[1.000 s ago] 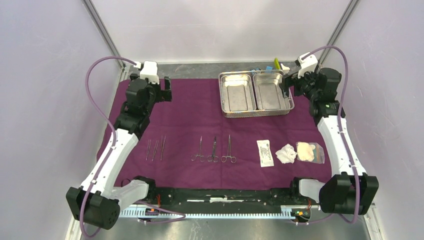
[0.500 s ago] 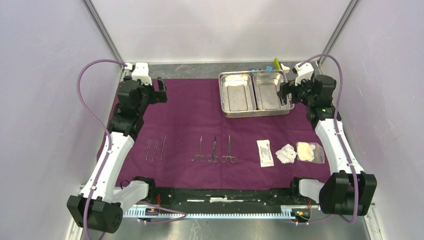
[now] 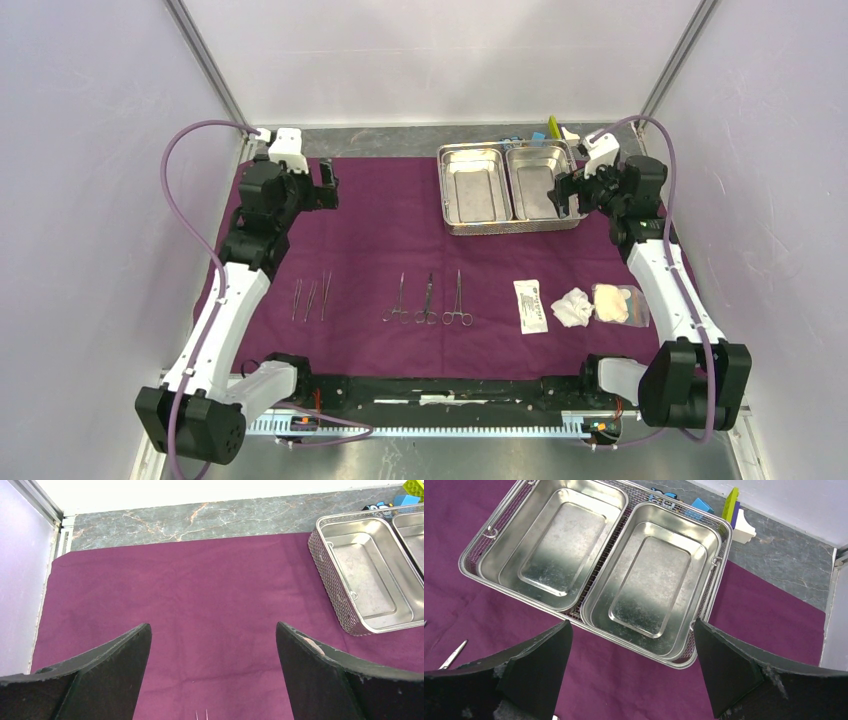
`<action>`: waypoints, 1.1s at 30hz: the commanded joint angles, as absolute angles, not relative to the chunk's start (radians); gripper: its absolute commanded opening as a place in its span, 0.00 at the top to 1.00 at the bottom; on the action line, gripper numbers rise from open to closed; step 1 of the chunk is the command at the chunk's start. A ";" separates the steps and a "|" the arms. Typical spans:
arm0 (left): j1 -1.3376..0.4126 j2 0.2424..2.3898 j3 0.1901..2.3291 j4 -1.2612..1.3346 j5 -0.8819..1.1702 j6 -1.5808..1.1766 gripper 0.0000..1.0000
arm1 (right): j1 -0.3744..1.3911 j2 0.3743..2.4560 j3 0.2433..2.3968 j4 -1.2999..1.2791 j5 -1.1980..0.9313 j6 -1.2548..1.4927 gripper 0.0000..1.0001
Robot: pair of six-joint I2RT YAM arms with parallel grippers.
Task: Open and lay out the surgical kit
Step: Reset both arms
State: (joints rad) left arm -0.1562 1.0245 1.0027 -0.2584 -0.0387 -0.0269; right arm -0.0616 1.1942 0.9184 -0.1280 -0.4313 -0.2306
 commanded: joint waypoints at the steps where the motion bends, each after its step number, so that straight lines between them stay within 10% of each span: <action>1: -0.147 1.039 0.996 -0.235 -0.025 -0.040 0.00 | -0.069 1.198 0.912 -0.083 -0.450 -0.253 0.02; 33: -0.148 1.369 1.231 -0.389 0.085 -0.007 0.00 | 0.100 2.009 1.508 -0.354 -0.206 -0.451 0.12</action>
